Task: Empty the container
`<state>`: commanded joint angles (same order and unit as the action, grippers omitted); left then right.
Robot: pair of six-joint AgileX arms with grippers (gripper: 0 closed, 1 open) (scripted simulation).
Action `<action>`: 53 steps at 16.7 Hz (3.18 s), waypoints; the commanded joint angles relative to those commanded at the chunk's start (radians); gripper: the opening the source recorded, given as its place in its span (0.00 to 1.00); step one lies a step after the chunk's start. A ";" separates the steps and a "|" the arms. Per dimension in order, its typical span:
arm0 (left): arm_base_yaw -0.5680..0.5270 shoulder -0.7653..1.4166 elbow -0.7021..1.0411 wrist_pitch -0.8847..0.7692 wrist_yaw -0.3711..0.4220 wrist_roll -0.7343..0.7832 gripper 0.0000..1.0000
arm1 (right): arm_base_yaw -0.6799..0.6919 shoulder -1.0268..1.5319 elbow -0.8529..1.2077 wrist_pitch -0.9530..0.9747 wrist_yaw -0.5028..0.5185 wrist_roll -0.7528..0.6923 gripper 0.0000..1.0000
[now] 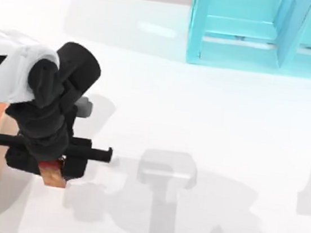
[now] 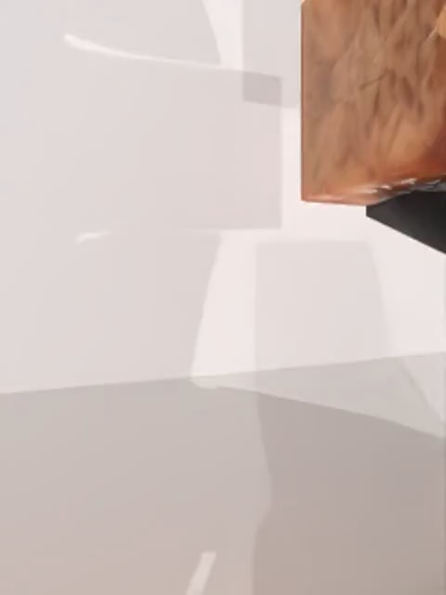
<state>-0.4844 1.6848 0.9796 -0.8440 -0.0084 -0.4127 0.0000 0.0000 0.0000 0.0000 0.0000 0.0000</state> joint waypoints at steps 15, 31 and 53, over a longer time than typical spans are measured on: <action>0.024 0.037 -0.063 0.079 0.006 -0.021 0.45 | 0.000 0.000 0.000 0.000 0.000 0.000 1.00; 0.023 0.036 -0.063 0.079 0.006 -0.021 1.00 | 0.000 0.000 0.000 0.000 0.000 0.000 1.00; 0.052 -0.058 0.183 -0.271 0.006 0.012 1.00 | 0.000 0.000 0.000 0.000 0.000 0.000 1.00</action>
<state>-0.4322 1.6265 1.1629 -1.1148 -0.0027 -0.4006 0.0000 0.0000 0.0000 0.0000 0.0000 0.0000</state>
